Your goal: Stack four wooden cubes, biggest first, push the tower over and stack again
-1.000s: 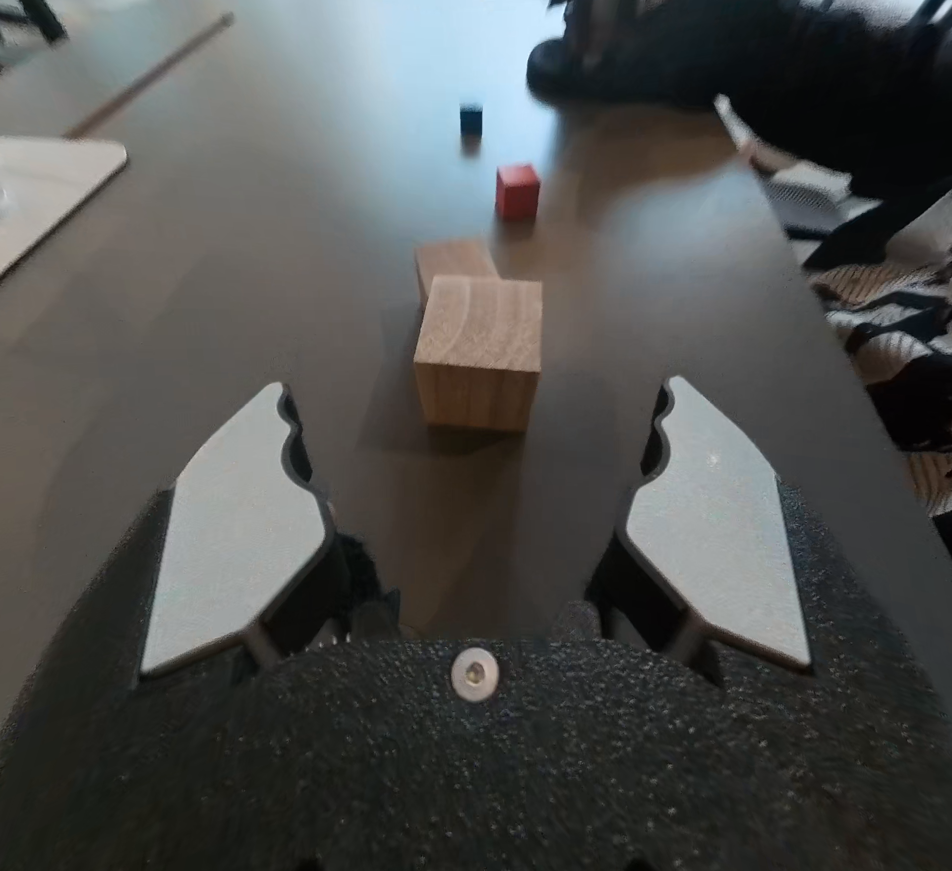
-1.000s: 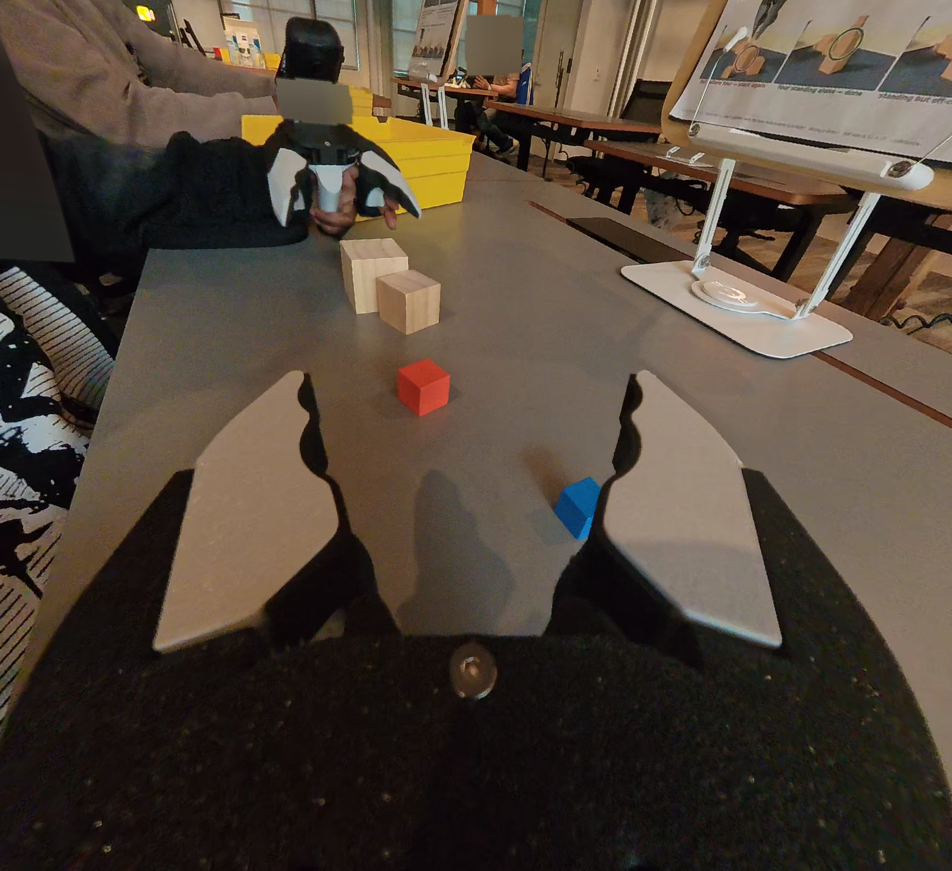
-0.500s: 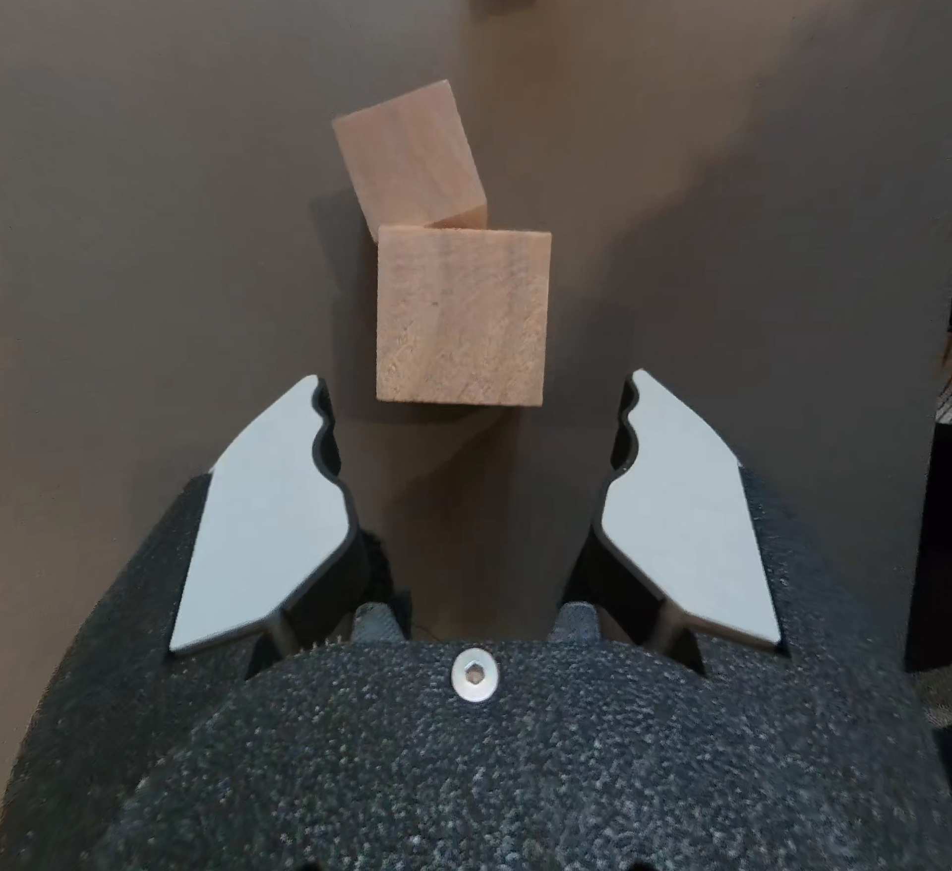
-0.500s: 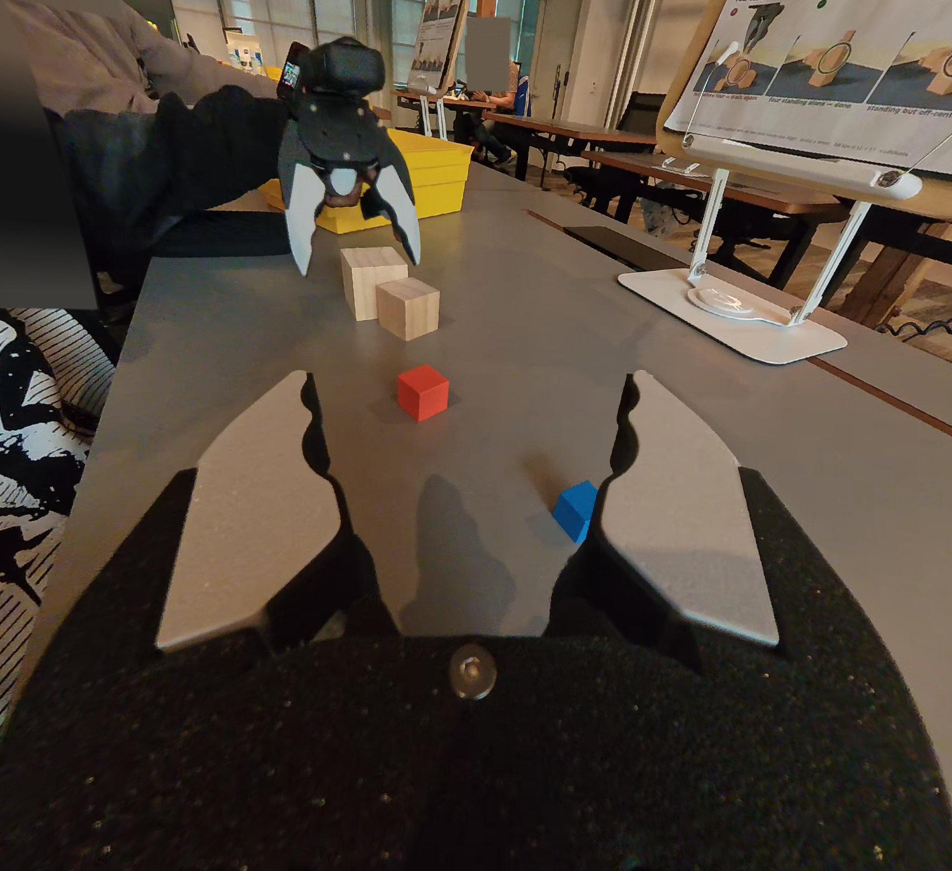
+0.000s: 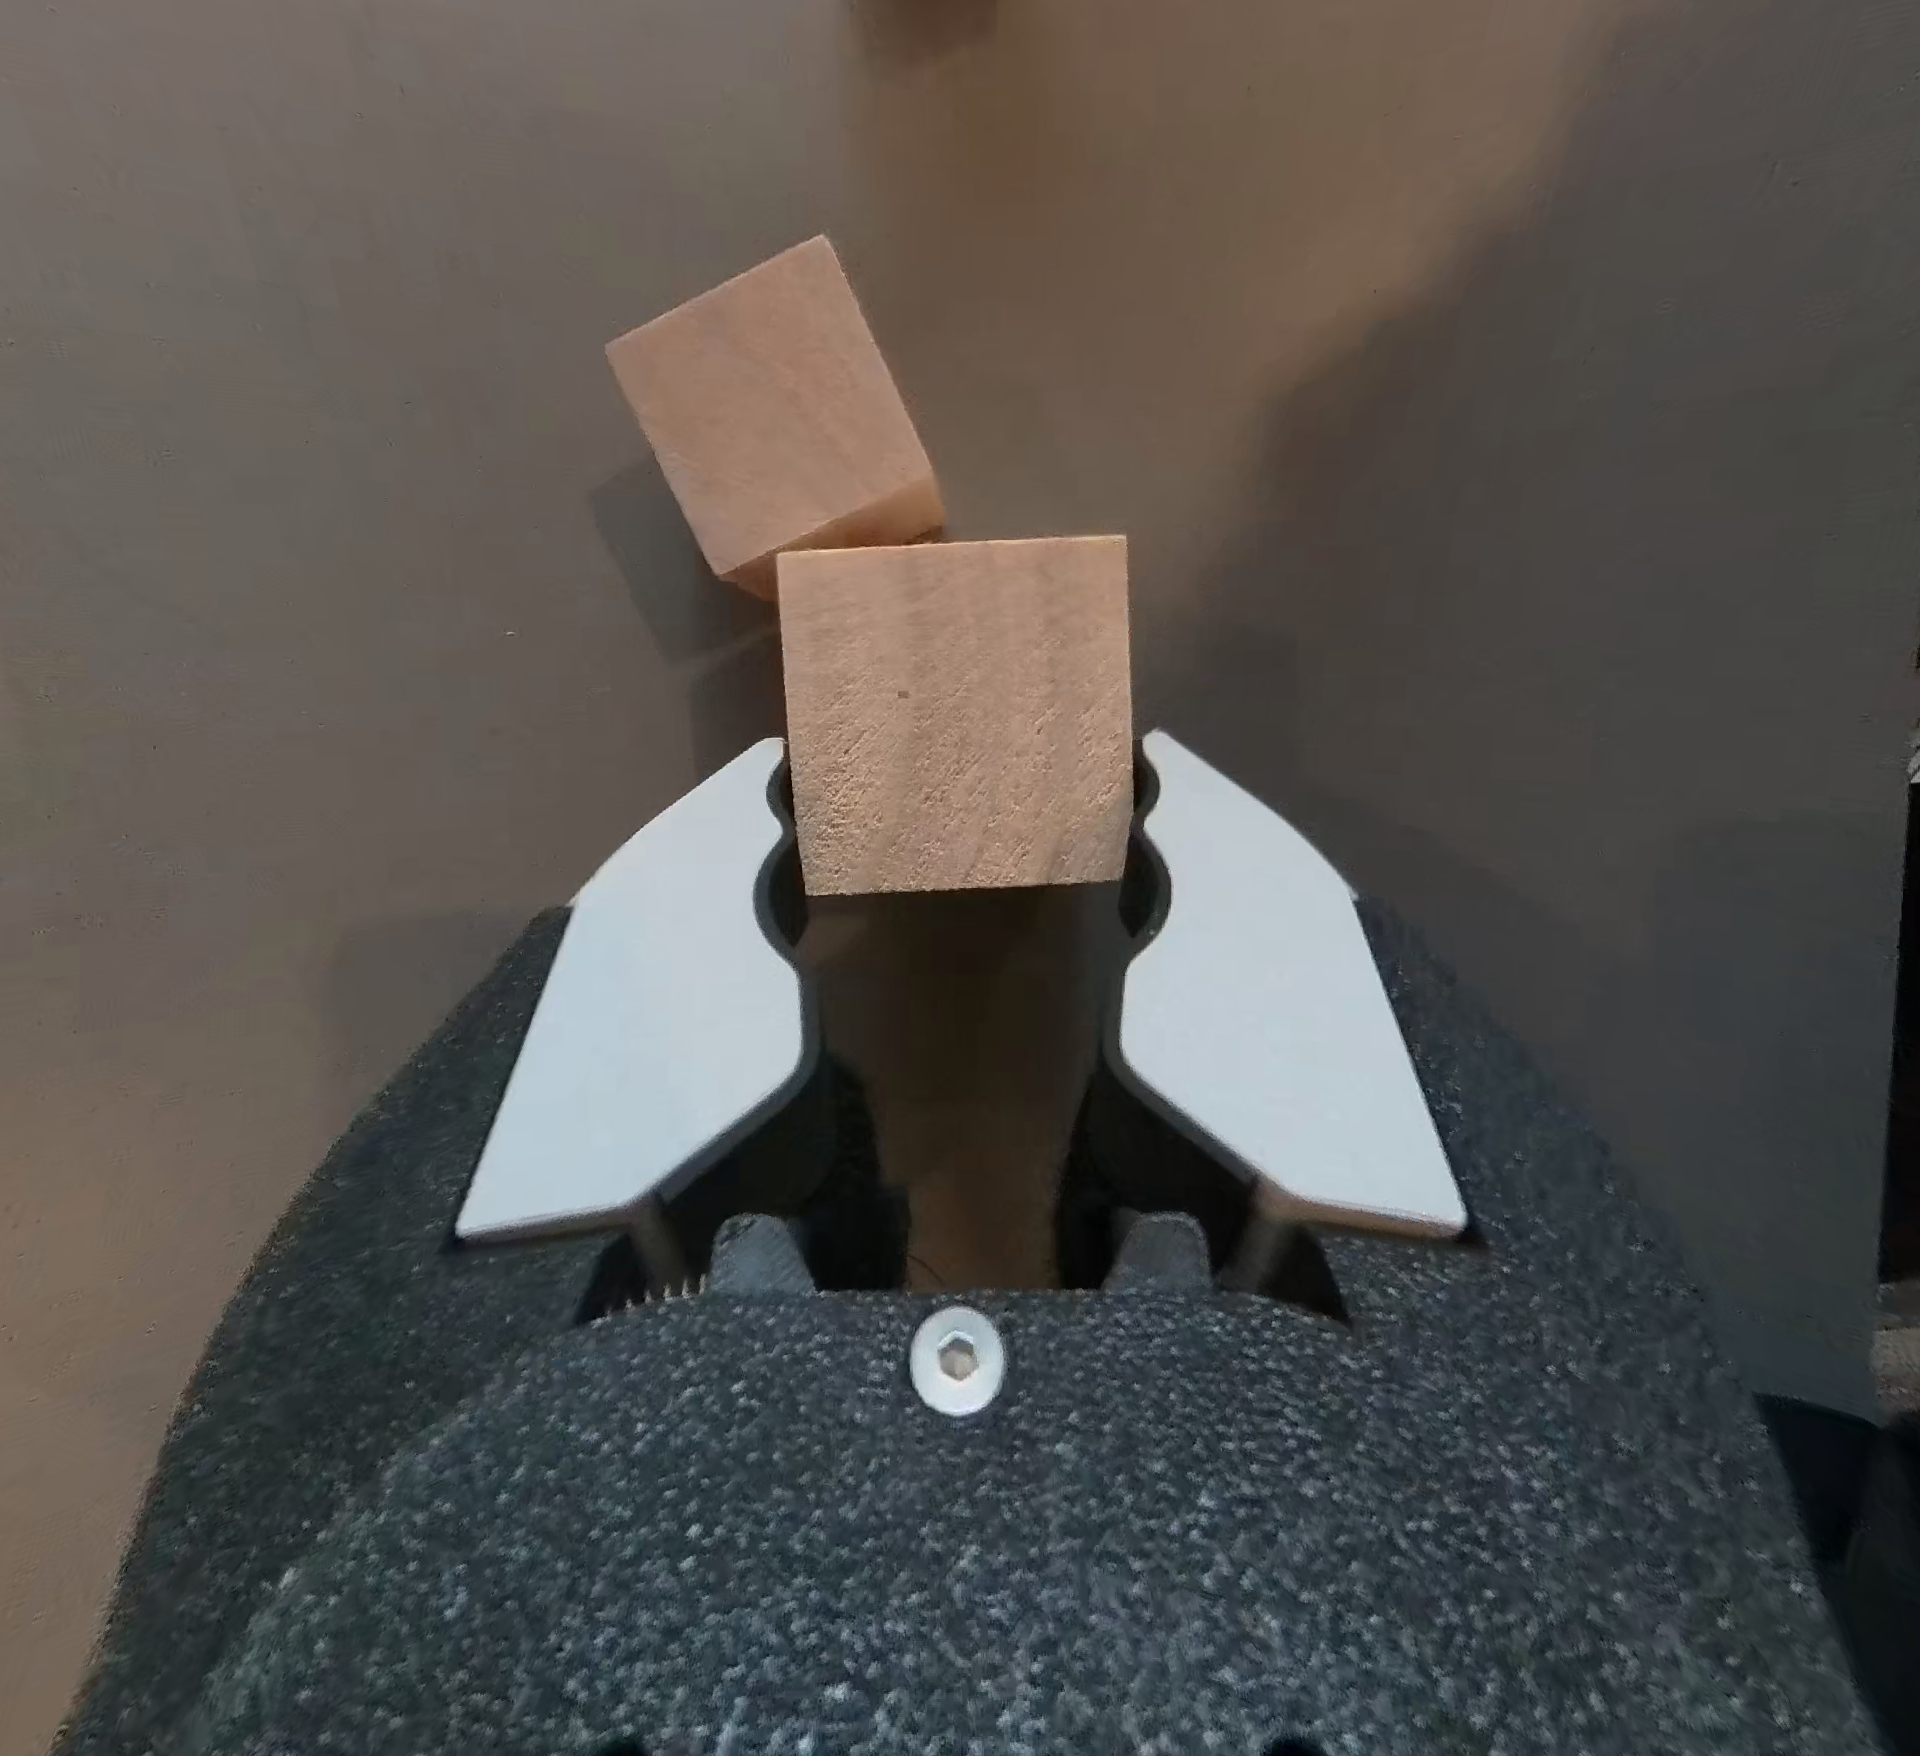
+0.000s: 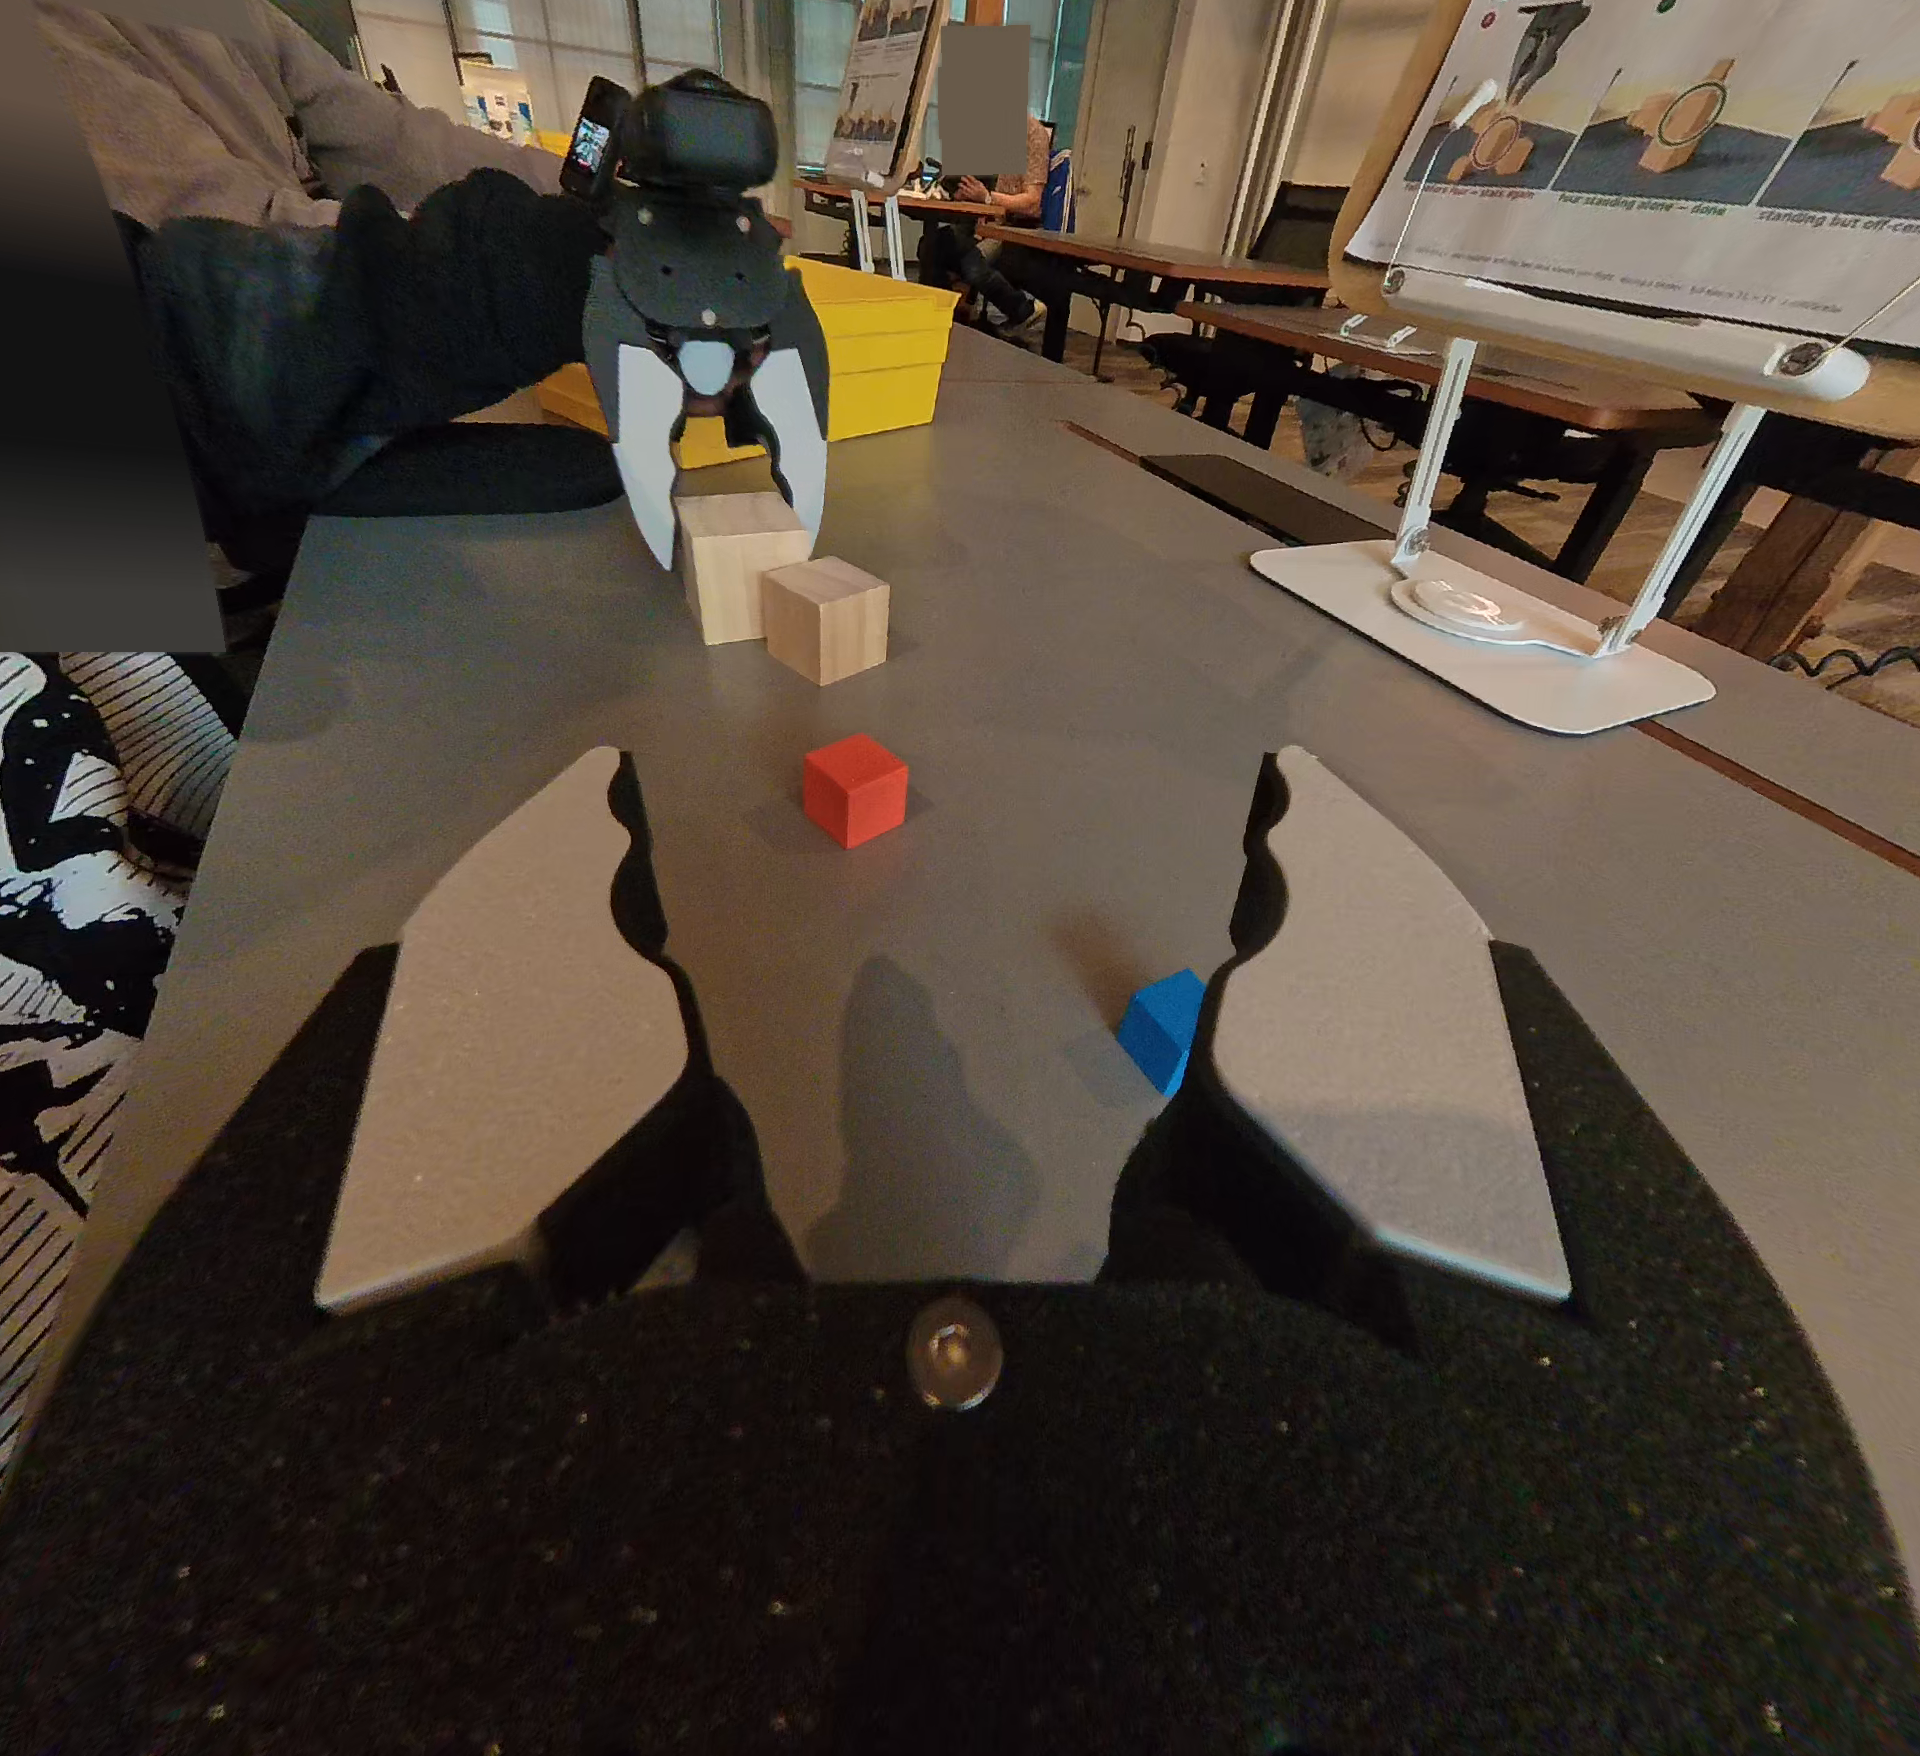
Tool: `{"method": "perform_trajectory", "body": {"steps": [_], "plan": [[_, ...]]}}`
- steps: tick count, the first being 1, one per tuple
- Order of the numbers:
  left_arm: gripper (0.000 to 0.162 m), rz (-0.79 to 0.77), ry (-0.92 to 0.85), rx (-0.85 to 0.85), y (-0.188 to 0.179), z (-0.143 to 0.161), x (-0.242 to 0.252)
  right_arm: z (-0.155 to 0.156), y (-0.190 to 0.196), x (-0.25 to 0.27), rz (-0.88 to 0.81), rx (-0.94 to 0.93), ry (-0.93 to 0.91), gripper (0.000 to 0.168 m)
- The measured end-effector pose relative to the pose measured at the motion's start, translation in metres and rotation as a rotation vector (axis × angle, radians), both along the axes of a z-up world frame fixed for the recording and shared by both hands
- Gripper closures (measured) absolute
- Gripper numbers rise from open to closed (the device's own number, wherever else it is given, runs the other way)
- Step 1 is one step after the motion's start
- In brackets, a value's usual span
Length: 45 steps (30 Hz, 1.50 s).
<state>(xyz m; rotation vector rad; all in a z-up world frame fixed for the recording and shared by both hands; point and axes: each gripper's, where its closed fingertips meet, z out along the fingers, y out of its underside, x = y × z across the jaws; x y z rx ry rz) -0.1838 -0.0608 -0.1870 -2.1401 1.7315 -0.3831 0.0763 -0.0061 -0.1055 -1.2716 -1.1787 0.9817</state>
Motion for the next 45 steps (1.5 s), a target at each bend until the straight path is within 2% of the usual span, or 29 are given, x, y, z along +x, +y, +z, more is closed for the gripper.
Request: {"method": "perform_trajectory", "body": {"steps": [8, 13, 20, 23, 26, 33, 37, 45], "plan": [[0.103, -0.063, 0.045, 0.062, -0.010, 0.016, 0.010, 0.000, 0.000, 0.000, 0.000, 0.002, -0.001, 0.060], [0.104, -0.132, 0.034, 0.085, -0.015, 0.036, 0.029, 0.000, 0.000, 0.000, 0.000, 0.001, -0.002, 0.060], [0.104, -0.291, -0.048, 0.120, -0.008, 0.086, 0.092, 0.001, 0.000, 0.000, -0.005, 0.002, 0.004, 0.060], [0.104, -0.366, -0.078, 0.118, 0.002, 0.094, 0.131, 0.000, 0.001, 0.000, -0.005, -0.001, 0.002, 0.059], [0.104, -0.414, -0.064, 0.109, 0.017, 0.086, 0.165, 0.000, -0.001, 0.000, -0.001, 0.011, -0.003, 0.059], [0.104, -0.442, -0.025, 0.063, 0.042, 0.044, 0.218, -0.002, -0.009, -0.002, 0.036, 0.039, -0.025, 0.058], [0.104, -0.425, -0.003, 0.061, 0.048, 0.026, 0.231, -0.003, -0.011, -0.003, 0.053, 0.029, -0.031, 0.057], [0.104, -0.369, -0.027, 0.069, 0.057, 0.008, 0.233, -0.006, -0.010, -0.004, 0.053, 0.027, -0.055, 0.057]]}}
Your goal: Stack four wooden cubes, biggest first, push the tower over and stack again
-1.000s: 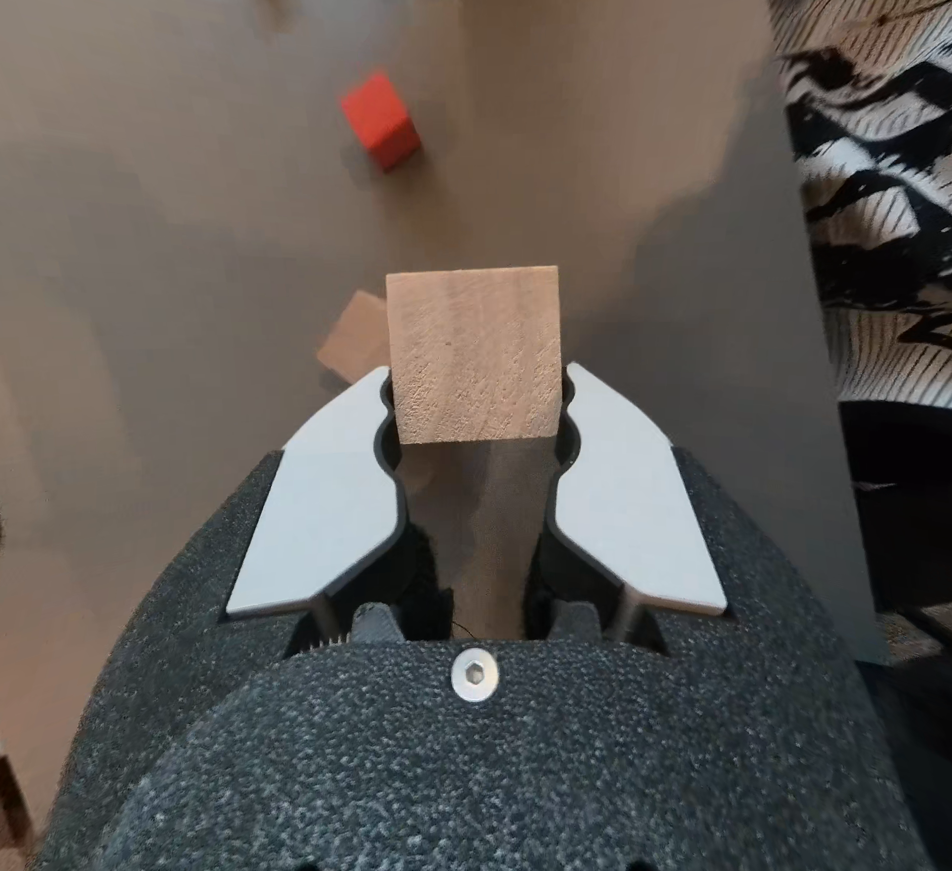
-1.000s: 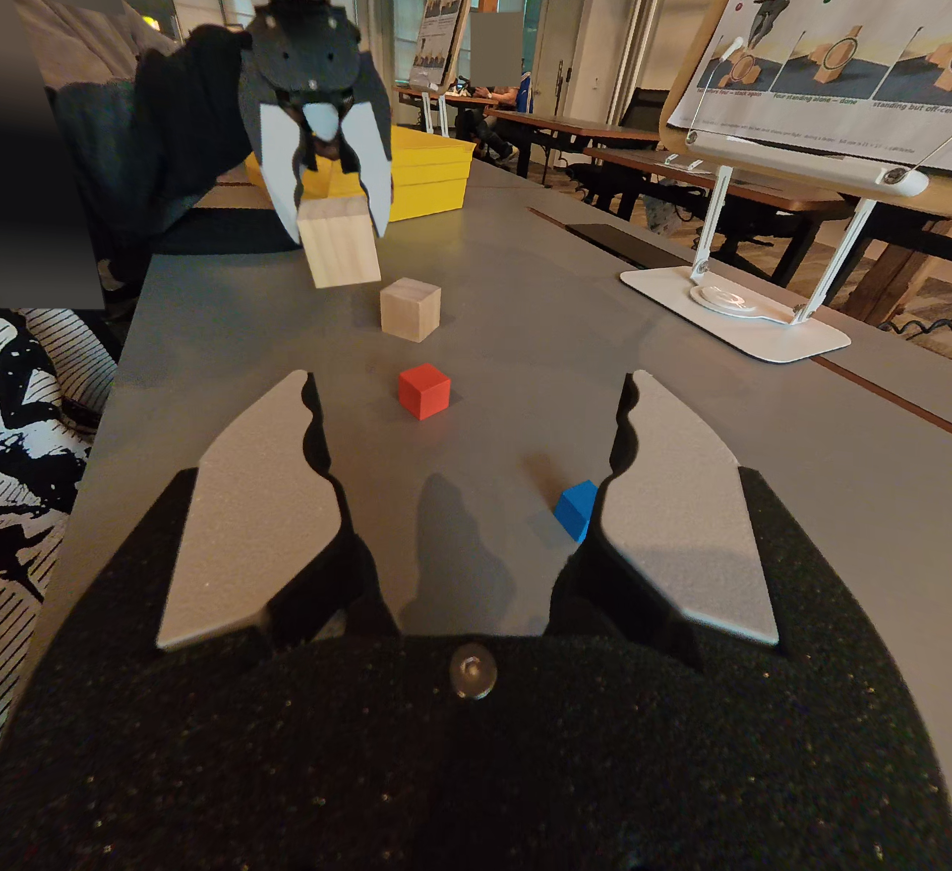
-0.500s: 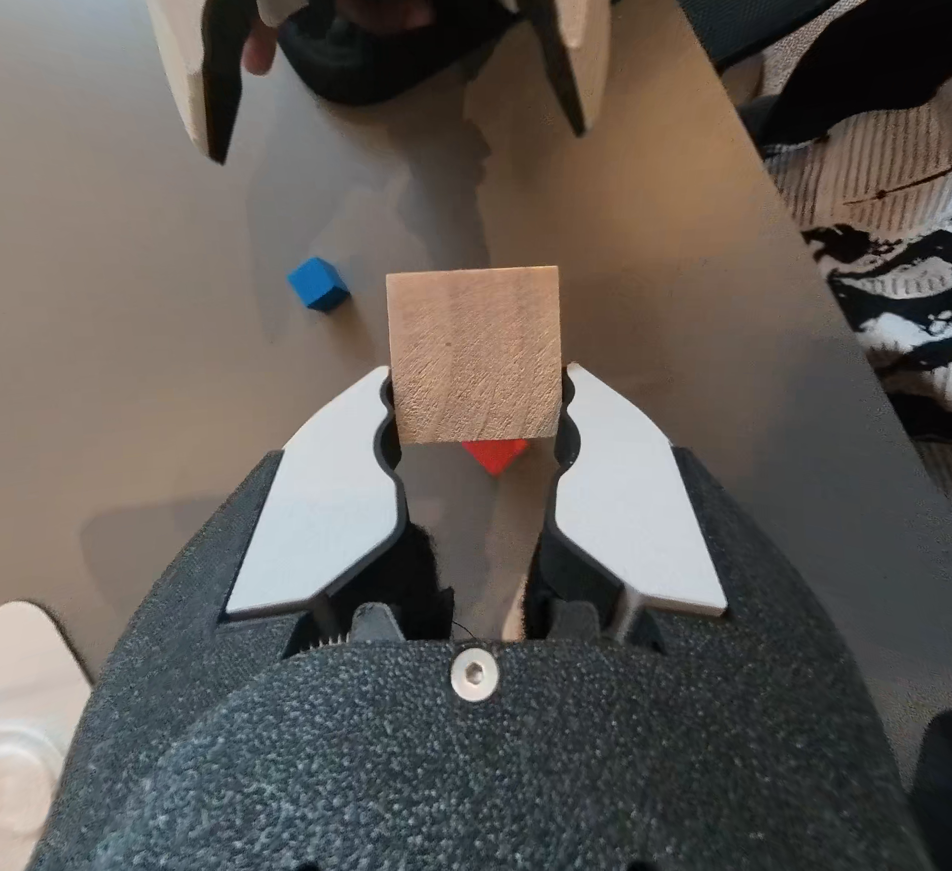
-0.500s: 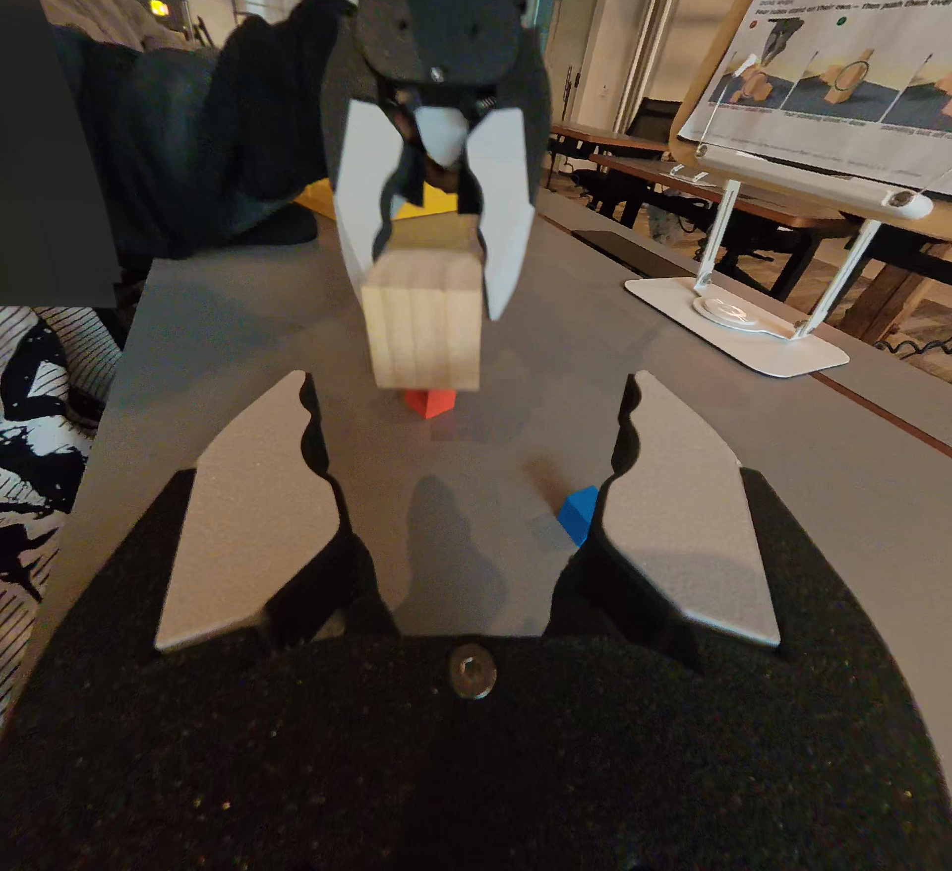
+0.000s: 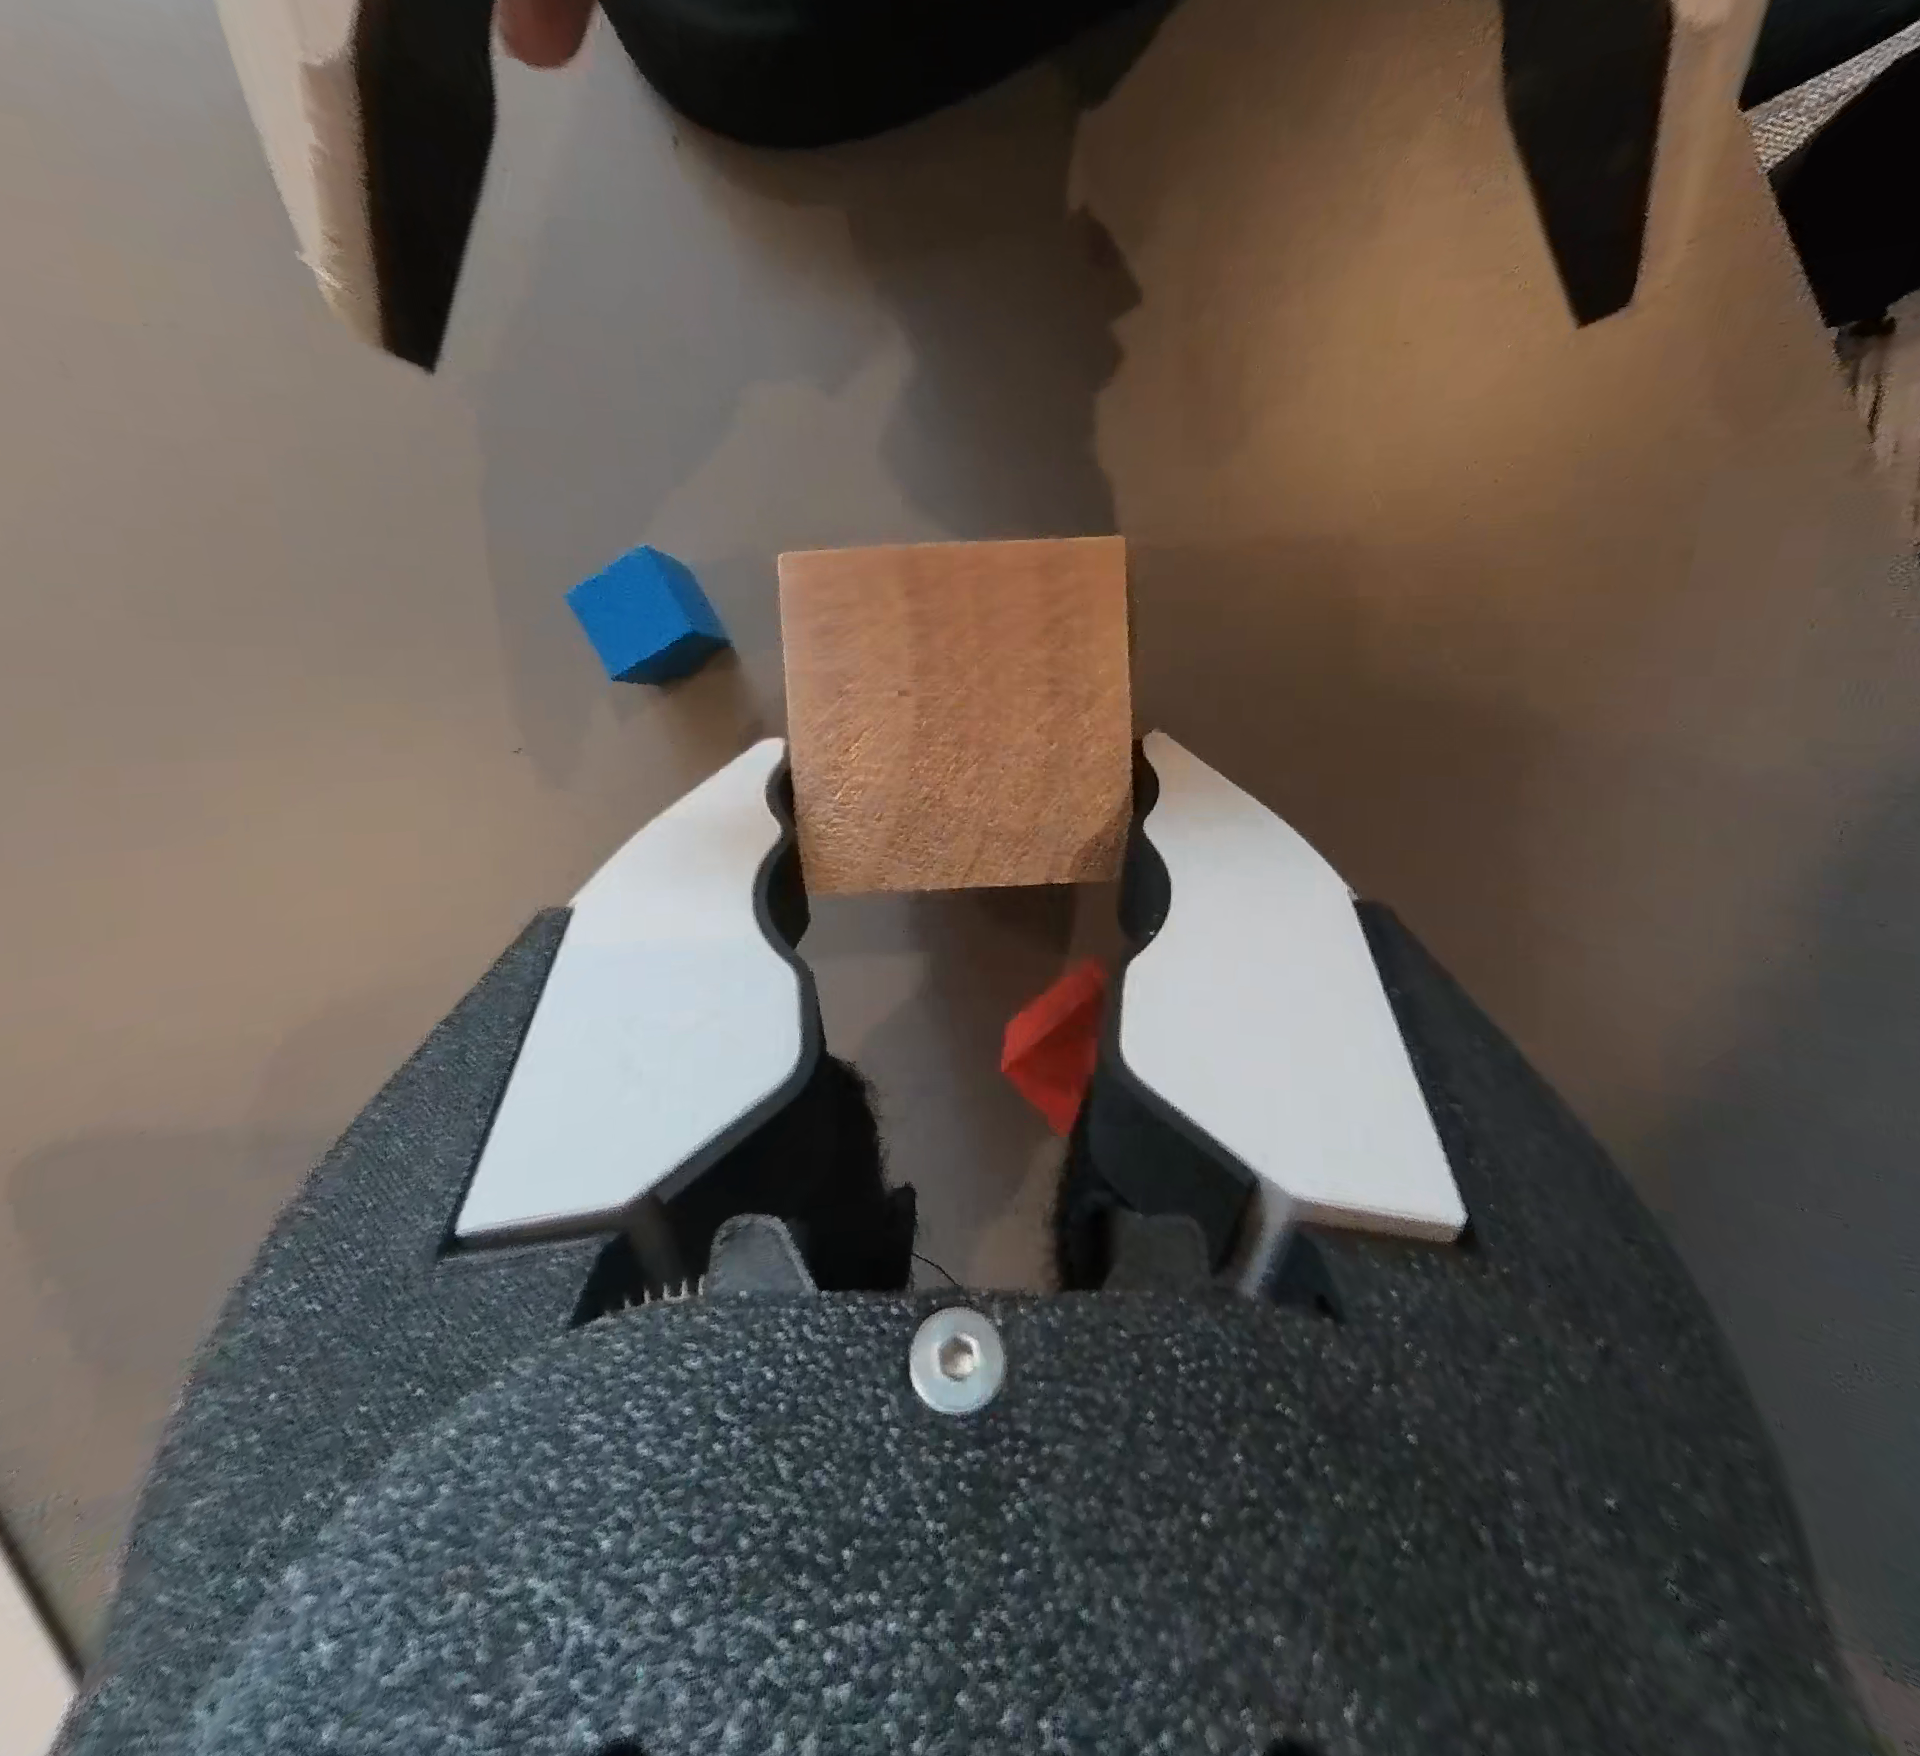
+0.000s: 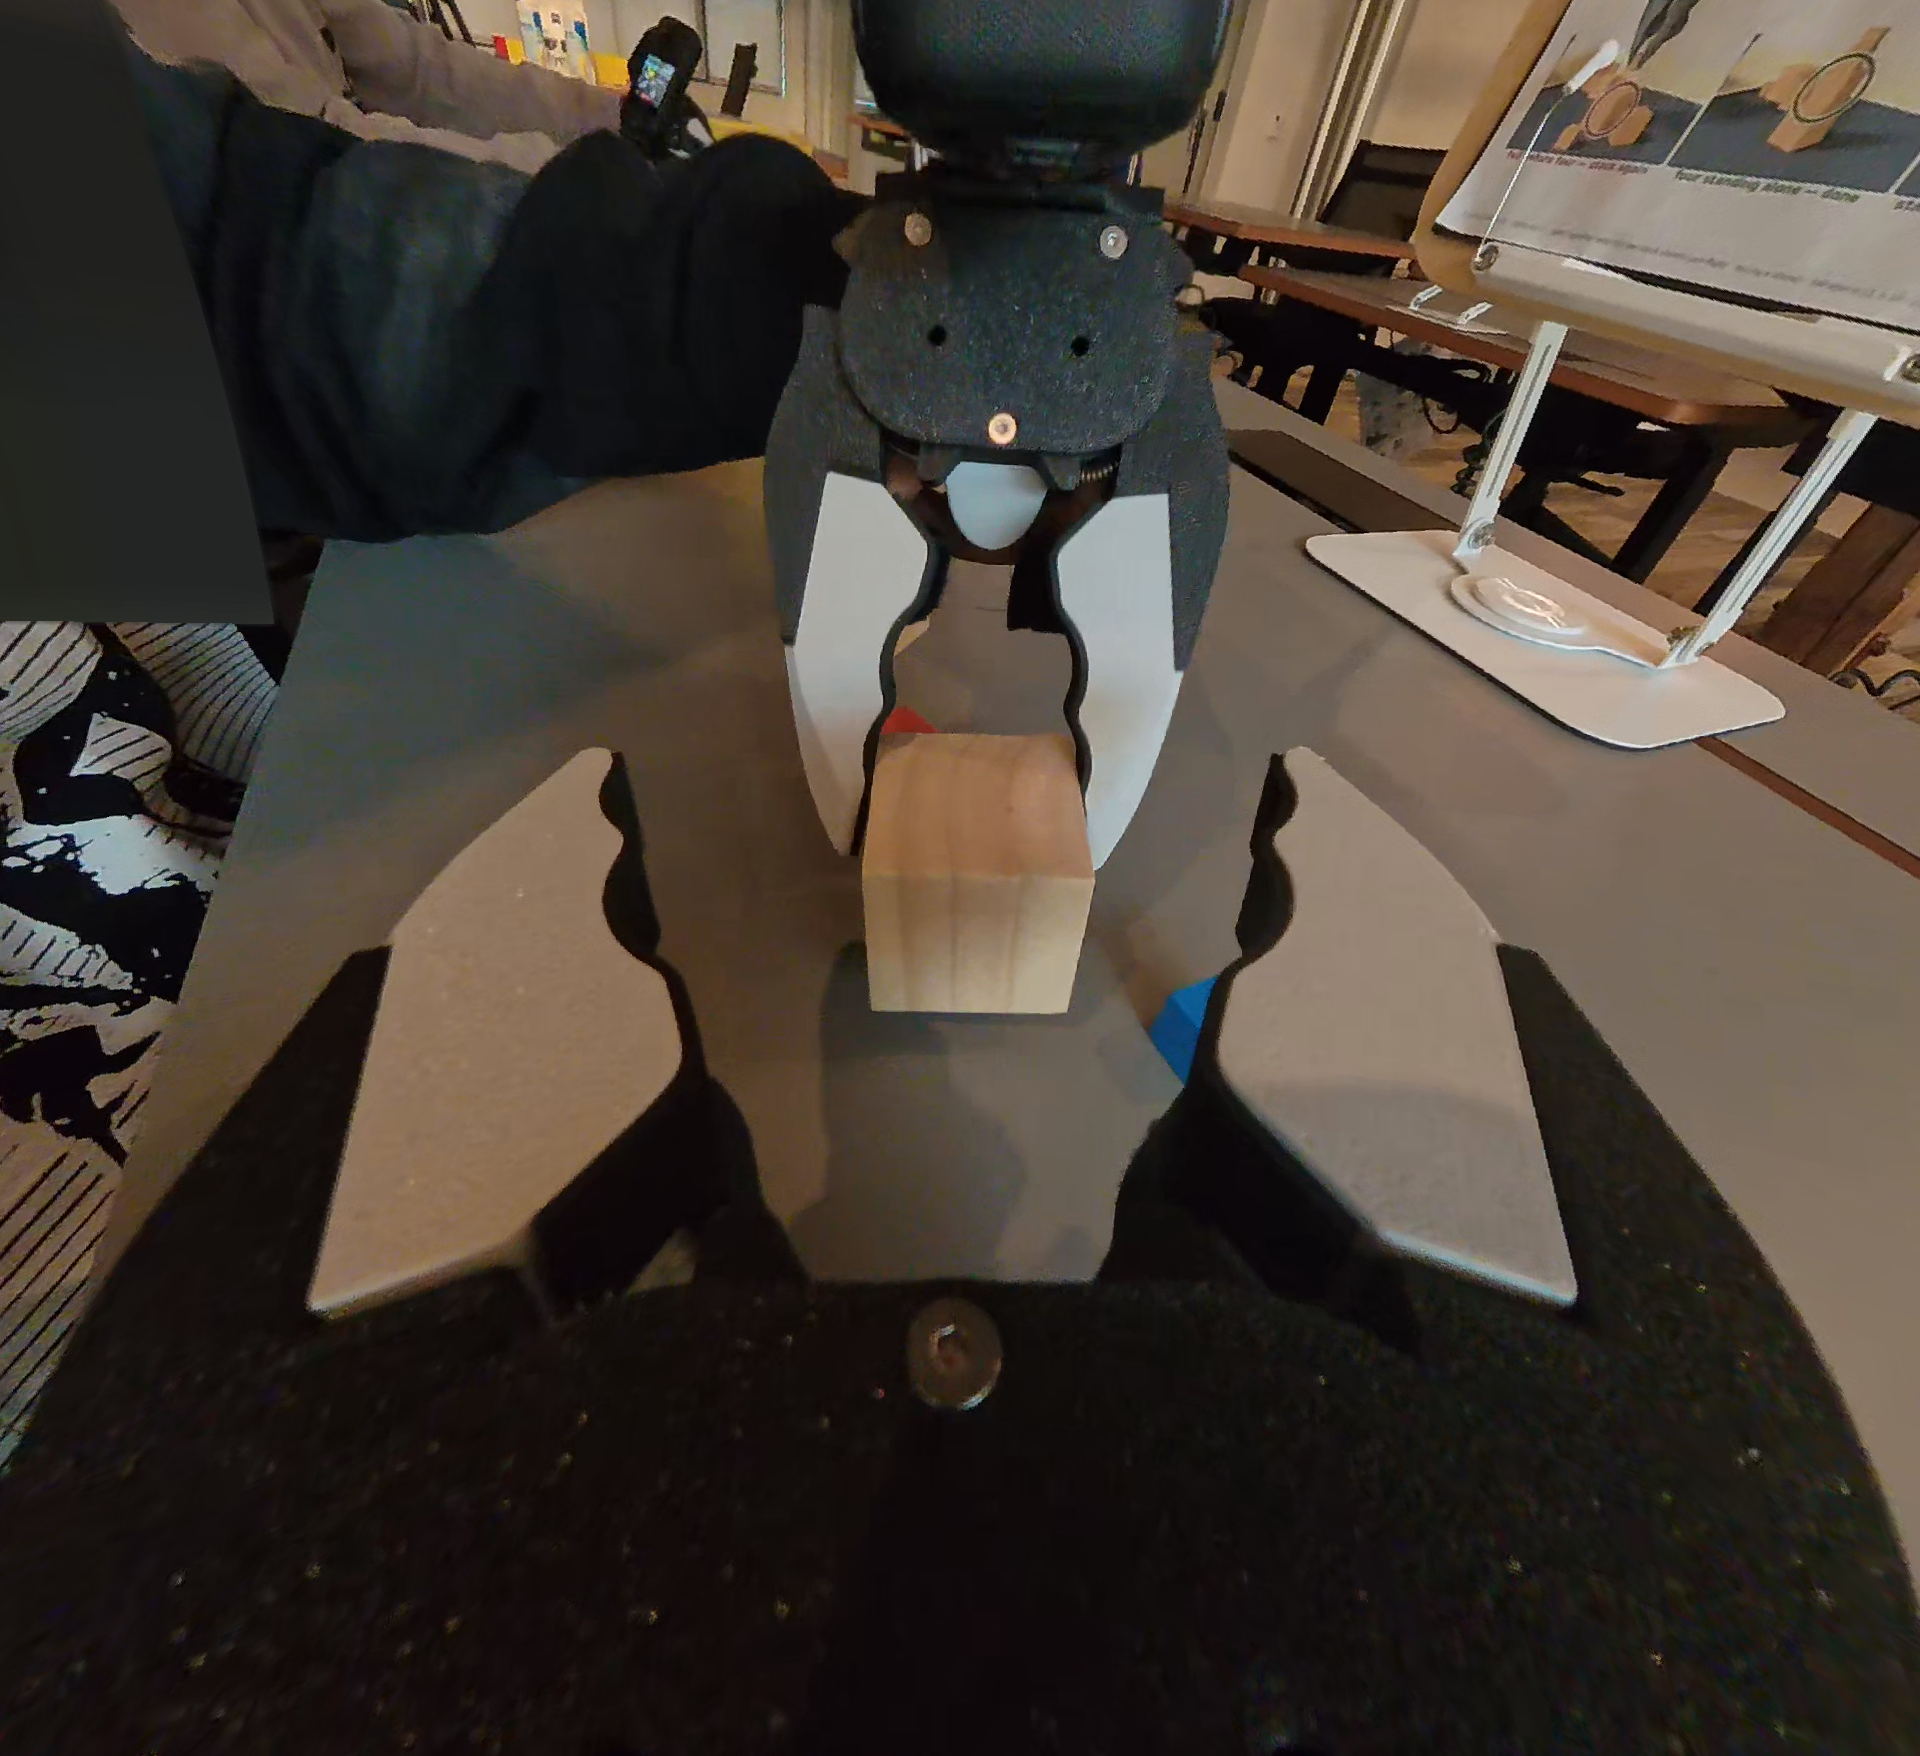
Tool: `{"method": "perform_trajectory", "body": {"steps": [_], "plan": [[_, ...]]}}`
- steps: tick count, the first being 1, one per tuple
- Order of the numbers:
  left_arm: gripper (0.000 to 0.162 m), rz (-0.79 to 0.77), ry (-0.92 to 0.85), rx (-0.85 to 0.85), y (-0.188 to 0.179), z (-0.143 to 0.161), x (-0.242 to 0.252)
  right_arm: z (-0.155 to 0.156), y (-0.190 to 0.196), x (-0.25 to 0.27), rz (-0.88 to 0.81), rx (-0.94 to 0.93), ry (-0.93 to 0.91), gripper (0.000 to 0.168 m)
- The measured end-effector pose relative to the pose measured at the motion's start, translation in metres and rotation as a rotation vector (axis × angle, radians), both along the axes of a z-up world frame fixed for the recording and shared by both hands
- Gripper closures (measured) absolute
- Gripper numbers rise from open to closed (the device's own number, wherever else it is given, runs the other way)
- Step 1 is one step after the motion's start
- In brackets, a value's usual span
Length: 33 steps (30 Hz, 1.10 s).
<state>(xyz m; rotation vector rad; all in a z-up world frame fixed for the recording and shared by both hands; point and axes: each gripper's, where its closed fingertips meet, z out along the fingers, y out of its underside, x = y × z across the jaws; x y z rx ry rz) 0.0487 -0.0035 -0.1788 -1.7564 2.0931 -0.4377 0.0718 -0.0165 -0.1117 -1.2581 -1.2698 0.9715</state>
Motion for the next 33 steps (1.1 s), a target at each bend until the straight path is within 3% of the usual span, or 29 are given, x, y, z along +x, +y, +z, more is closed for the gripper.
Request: {"method": "perform_trajectory", "body": {"steps": [17, 21, 22, 28, 33], "plan": [[0.102, 0.036, -0.025, -0.053, -0.001, -0.013, -0.004, -0.003, 0.004, 0.001, -0.041, 0.000, -0.037, 0.058], [0.069, 0.033, 0.071, -0.056, -0.003, -0.034, -0.015, -0.003, 0.005, 0.001, -0.039, -0.018, -0.035, 0.057], [0.069, 0.041, 0.059, -0.072, -0.004, -0.035, -0.014, -0.004, 0.006, 0.001, -0.039, -0.021, -0.036, 0.058], [0.046, 0.088, -0.172, -0.084, 0.004, 0.020, -0.016, -0.006, 0.007, 0.001, -0.043, -0.033, -0.046, 0.058], [0.052, 0.129, -0.214, -0.070, 0.000, 0.062, -0.061, -0.006, 0.007, 0.001, -0.044, -0.036, -0.045, 0.058]]}}
